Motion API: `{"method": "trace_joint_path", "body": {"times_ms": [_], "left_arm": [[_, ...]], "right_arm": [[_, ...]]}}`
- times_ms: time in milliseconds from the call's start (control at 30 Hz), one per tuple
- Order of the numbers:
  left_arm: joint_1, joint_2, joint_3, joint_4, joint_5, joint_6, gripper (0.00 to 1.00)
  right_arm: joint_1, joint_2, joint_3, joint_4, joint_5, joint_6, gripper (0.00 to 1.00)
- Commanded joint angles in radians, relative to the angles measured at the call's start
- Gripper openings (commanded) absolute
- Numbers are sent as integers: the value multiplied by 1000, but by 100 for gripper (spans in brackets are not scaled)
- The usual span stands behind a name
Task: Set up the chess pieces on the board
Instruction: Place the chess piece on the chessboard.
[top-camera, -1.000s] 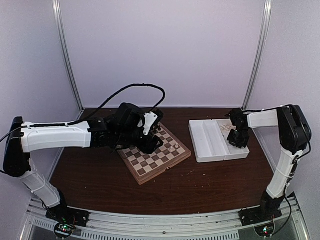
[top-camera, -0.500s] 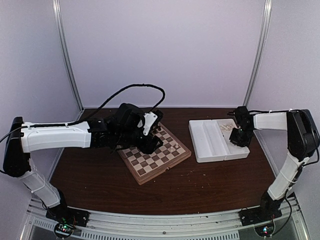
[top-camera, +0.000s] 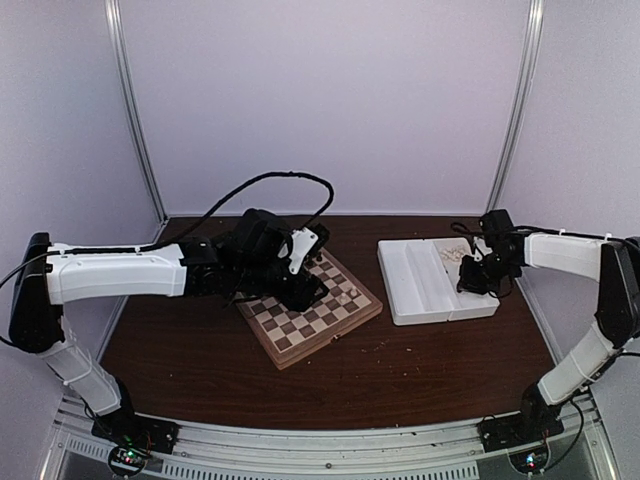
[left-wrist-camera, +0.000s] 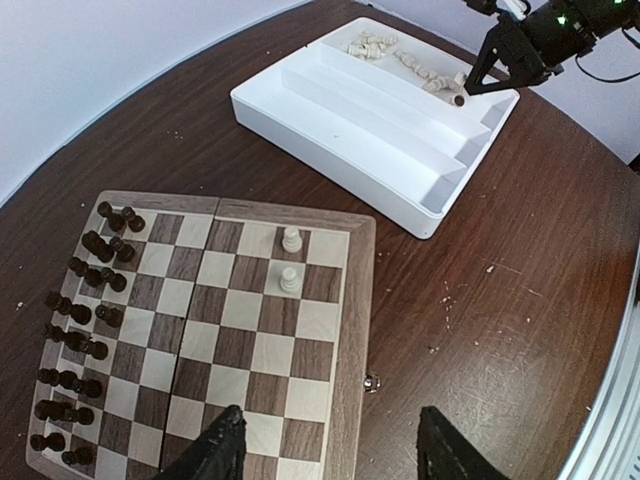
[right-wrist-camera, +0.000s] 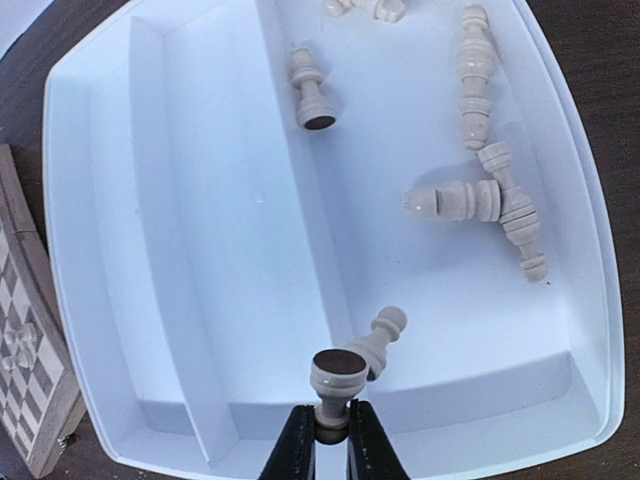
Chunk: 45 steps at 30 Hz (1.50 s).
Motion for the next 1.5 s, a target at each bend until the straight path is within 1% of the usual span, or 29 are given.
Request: {"method": "trace_joint_path", "body": {"times_ms": [0,133,267,333,467,667,800,933,967,1000,1133,1233,1300,1467], "left_arm": [[4,18,35,46,31,-15,59],[4,24,42,46,41,-22,59],[5,29,46,47,48,-25,59],[5,31,49,46,49,-25,59],[5,32,53,49,44,-18,59],[5,28,77,24,10,-14,59],[6,32,75,12,-23,-6,61],[5,42,71,12,-27,-13,63],[6,42,69,14,-28,-19,65],[6,40,68,15,-31,-27,71],[17,17,46,27,-35,-51,78],[39,2,17,40,-8,-64,80],[45,-2,3,47,9,-41,81],[47,-17,-16,43,1,29,82]], "right_arm": [[-5,-66,1,31,-79,-44,10],[-5,-50,34,-18,-81,-62,10],[-5,-36,40,-28,-83,-67,10],[-3,-38,30,-4,-134,-66,10],[-2,-54,7,79,-302,-45,11],[28,-92,7,142,-392,-9,11],[68,-107,1,187,-435,6,12],[126,-110,10,197,-470,-16,12],[141,-113,13,194,-475,-26,12],[158,-117,18,190,-479,-37,12],[221,-127,25,196,-478,-73,12],[272,-125,14,239,-488,-75,12],[303,-115,14,257,-494,-75,12],[368,-65,59,247,-500,-82,12]]}}
